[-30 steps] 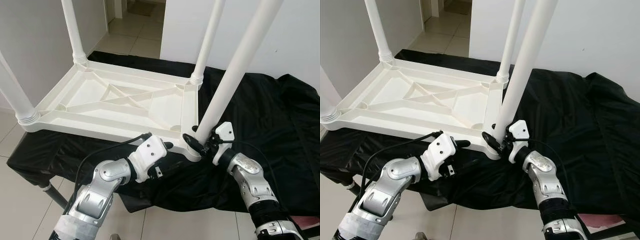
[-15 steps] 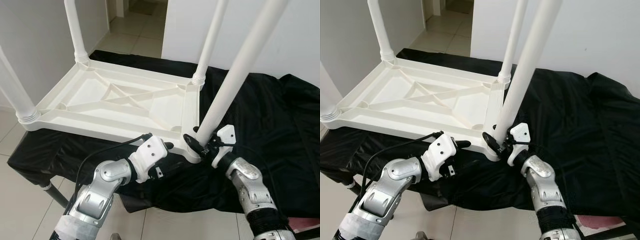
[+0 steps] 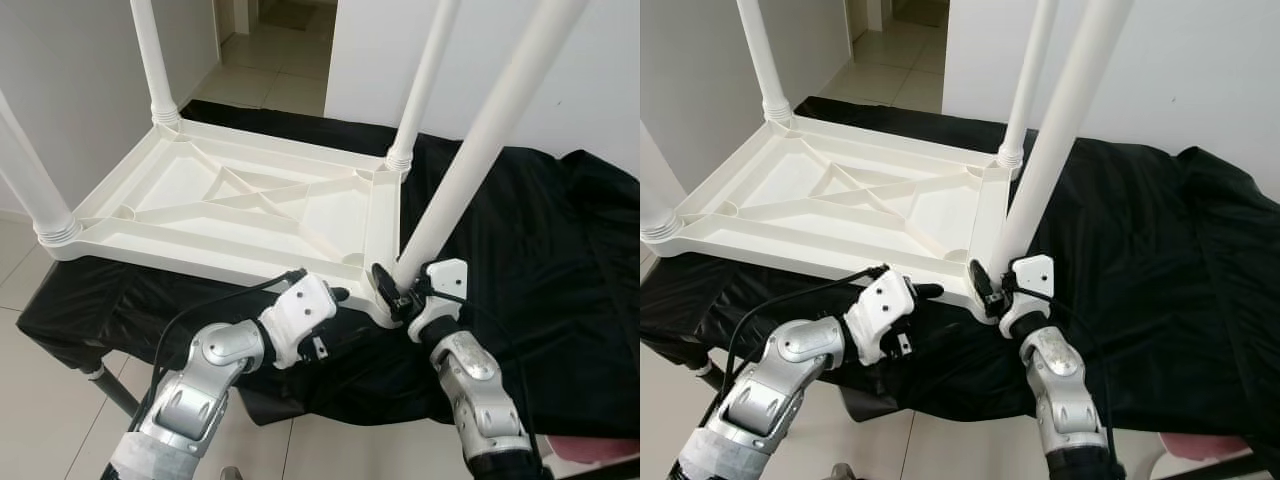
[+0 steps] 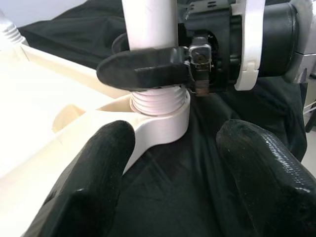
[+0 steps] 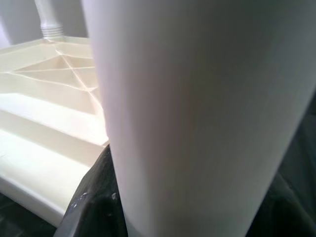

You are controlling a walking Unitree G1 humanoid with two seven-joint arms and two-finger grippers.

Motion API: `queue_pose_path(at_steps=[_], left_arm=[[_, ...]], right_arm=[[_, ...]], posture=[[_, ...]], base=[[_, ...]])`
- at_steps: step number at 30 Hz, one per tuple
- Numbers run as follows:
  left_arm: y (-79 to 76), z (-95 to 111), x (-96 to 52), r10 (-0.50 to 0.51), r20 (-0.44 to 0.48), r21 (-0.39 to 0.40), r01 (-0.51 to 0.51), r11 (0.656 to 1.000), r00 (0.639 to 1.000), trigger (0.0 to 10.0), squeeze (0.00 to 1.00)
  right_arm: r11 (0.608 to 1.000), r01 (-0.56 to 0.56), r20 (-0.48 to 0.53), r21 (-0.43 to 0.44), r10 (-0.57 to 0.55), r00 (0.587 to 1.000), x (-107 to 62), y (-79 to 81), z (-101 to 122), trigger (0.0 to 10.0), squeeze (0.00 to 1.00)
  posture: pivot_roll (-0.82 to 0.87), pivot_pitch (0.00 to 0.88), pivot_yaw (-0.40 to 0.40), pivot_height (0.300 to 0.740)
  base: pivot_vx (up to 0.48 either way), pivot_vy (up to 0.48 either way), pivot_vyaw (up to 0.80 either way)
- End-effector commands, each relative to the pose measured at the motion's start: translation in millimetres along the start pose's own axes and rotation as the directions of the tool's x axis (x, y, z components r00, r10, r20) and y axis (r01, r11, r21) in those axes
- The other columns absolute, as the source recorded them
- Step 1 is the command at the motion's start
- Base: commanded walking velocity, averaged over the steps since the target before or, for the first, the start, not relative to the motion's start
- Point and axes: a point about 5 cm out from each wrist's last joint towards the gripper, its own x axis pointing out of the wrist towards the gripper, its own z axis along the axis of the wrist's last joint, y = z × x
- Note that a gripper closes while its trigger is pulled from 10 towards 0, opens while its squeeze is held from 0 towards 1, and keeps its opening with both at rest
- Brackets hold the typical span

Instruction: Building children table

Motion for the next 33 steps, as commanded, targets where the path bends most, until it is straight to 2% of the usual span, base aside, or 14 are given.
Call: queue_pose_path(at_steps=[1,2,4,14,15,26,32,33], left_arm=[[-0.9,1.7,0.9,0.036,0.004,0.008,-0.036,0.999,0.999,10.0,0.00],[-1.6,1.7,0.1,0.037,0.003,0.007,-0.037,0.999,0.999,10.0,0.00],[-2.1,1.2,-1.2,0.038,0.001,0.005,-0.038,0.999,0.999,10.0,0.00],[-1.2,0.5,-1.9,0.035,-0.004,0.008,-0.035,0.999,0.999,10.0,0.00],[-1.1,0.7,-1.7,0.036,-0.003,0.009,-0.036,0.999,0.999,10.0,0.00],[-1.7,1.0,-1.3,0.044,-0.001,0.005,-0.044,0.999,0.999,10.0,0.00],[-1.0,1.1,-0.9,0.051,0.000,0.004,-0.051,0.999,0.999,10.0,0.00],[-0.7,1.1,-0.6,0.052,0.000,0.004,-0.052,0.999,0.999,10.0,0.00]], right_arm=[[0.996,0.093,-0.053,0.000,-0.093,0.994,-6.1,-6.6,-8.8,10.0,0.00],[0.984,0.178,-0.053,0.003,-0.178,0.983,-8.4,1.6,-6.7,10.0,0.00],[0.983,0.182,-0.051,0.015,-0.181,0.982,-10.2,7.0,-5.1,10.0,0.00],[0.985,0.173,-0.046,-0.011,-0.173,0.984,-11.4,9.4,-2.1,10.0,0.00],[0.987,0.159,-0.038,-0.009,-0.159,0.987,-11.4,10.3,-1.0,10.0,1.00],[0.990,0.144,-0.002,0.005,-0.144,0.990,-12.2,0.5,12.6,10.0,1.00],[0.997,0.066,0.011,0.026,-0.066,0.998,-11.0,-3.6,15.5,10.0,1.00],[0.999,0.027,0.013,0.032,-0.028,1.000,-9.4,-5.6,16.3,10.0,0.33]], posture=[[0.02,0.036,-0.066,0.740],[0.03,0.036,-0.067,0.740],[0.03,0.037,-0.064,0.740],[0.03,0.034,-0.066,0.740],[0.03,0.034,-0.066,0.740],[0.03,0.035,-0.076,0.740],[0.03,0.036,-0.075,0.740],[0.03,0.034,-0.074,0.740]], base=[[0.000,0.000,0.00],[0.000,0.000,0.00],[0.000,0.000,0.00],[0.000,0.000,0.00],[0.000,0.000,0.00],[0.000,0.000,0.00],[0.000,0.000,0.00],[0.000,0.000,0.00]])
